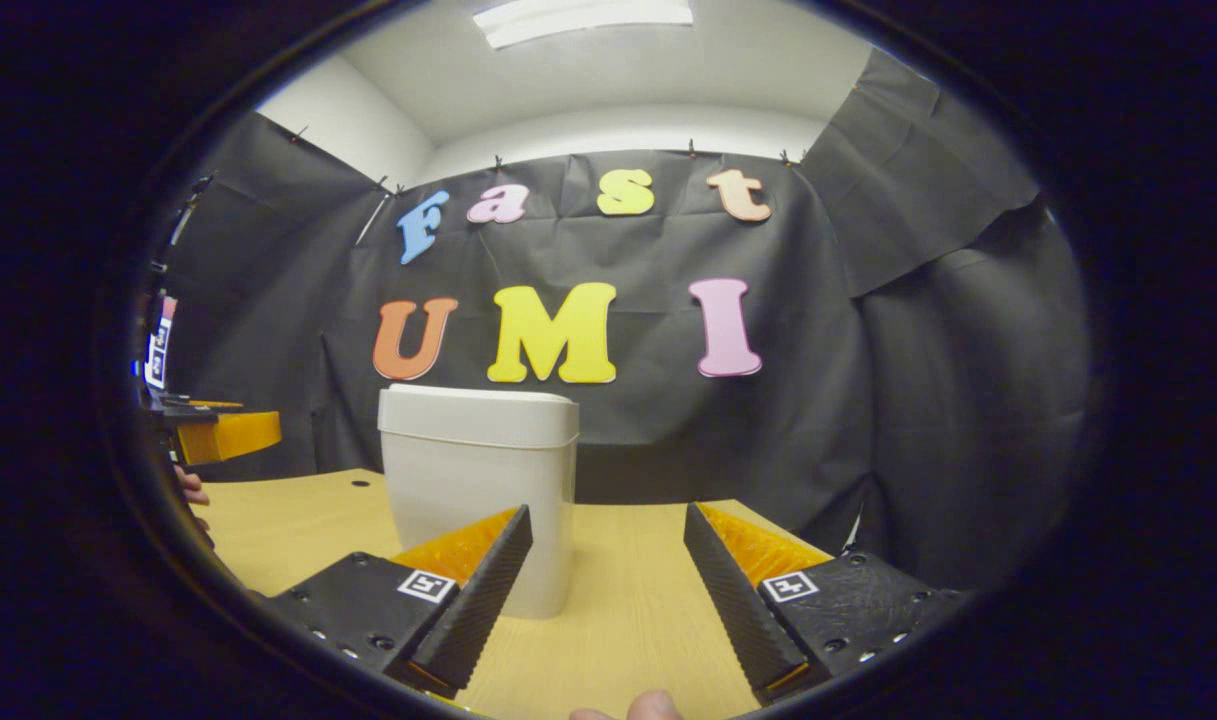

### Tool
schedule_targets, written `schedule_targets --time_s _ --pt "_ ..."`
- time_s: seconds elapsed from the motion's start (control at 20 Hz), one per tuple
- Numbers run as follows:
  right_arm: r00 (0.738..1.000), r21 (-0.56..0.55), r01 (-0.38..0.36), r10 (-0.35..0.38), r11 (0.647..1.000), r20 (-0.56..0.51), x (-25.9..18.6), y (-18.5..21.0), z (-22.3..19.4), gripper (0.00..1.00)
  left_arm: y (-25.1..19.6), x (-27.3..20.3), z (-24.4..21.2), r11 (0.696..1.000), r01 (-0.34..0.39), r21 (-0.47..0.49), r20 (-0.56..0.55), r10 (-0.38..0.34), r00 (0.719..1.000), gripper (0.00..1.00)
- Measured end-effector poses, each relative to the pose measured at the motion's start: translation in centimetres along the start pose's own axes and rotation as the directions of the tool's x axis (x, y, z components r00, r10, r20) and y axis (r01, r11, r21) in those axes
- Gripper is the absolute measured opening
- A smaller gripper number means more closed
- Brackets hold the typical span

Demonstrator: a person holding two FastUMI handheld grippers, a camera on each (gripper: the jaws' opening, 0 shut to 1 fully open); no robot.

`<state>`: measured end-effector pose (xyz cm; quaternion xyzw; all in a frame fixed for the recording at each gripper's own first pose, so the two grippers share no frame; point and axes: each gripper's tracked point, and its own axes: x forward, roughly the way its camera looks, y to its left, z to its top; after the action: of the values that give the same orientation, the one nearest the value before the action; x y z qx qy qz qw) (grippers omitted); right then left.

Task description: Press the lid of the desktop garbage bin to open it, pick up the crumpled paper on the desktop and throw it into the bin, then pick up the pop can on the desktop and drop it into the bin, and finally close the garbage bin lid.

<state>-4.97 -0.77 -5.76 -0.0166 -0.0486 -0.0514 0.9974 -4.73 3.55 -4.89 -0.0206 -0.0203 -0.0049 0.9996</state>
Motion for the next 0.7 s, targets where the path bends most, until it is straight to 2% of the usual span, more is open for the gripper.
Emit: schedule_targets --time_s 0.1,0.5,0.7 --pt "1.000 0.024 0.006 -0.005 1.000 -0.007 0.0 0.1 -0.1 0.95 0.1 0.2 -0.1 1.000 0.004 0.007 -0.006 -0.004 1.000 0.98" --pt "1.000 -0.035 0.009 -0.009 0.999 0.010 -0.6 1.2 0.3 0.95 -0.6 -0.3 0.2 1.000 0.022 0.021 -0.004 -0.021 1.000 0.98" --pt "1.000 -0.013 0.025 -0.025 1.000 -0.001 -0.7 1.0 0.3 0.95 -1.0 -0.3 0.2 0.999 0.027 0.025 -0.003 -0.027 1.000 0.98"
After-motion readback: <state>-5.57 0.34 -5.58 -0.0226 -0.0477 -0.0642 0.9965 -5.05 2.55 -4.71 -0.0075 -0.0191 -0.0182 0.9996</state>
